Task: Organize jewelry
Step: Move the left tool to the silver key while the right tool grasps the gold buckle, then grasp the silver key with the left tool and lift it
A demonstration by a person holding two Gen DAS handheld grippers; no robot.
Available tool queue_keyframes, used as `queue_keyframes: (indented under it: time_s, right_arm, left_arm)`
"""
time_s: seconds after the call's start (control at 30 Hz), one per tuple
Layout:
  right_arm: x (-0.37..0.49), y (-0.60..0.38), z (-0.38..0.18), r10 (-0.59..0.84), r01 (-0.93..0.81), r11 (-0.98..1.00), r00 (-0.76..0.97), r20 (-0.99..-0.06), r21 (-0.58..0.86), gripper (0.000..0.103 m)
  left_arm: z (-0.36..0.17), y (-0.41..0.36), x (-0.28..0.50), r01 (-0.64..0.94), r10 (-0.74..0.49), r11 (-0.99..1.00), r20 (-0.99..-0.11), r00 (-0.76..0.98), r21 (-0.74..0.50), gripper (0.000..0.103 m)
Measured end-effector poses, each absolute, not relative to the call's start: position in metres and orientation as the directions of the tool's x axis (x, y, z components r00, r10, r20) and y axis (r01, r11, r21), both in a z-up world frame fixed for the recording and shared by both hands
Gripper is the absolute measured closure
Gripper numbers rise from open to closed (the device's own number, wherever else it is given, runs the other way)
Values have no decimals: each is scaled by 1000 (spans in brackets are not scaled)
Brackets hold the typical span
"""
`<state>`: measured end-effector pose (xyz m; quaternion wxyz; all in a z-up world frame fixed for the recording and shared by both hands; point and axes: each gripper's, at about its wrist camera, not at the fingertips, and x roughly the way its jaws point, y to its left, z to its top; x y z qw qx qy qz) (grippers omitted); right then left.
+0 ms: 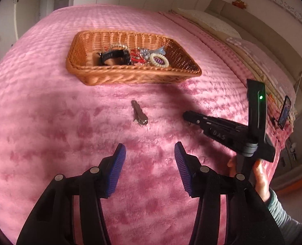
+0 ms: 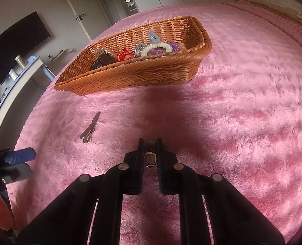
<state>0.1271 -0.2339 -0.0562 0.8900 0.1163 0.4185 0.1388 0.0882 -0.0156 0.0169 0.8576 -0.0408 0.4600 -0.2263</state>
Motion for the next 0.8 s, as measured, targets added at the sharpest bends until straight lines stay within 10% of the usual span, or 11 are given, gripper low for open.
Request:
queue_keyframes:
  time_s: [0.4, 0.47, 0.8]
  right_arm:
    - [125, -250, -59, 410, -151, 901, 606, -682, 407, 93]
    - [126, -253, -60, 432, -155, 889, 597, -676, 432, 90]
    - [117, -281, -61, 488, -105, 828, 620, -614, 551, 88]
  left_arm:
    - [-47, -64, 149, 311, -300, 939, -794, 529, -148, 59]
    - [-45, -65, 150, 314, -281, 942, -790, 545, -118, 81]
    - [-44, -41, 139, 298, -335, 935, -758, 559, -193, 81]
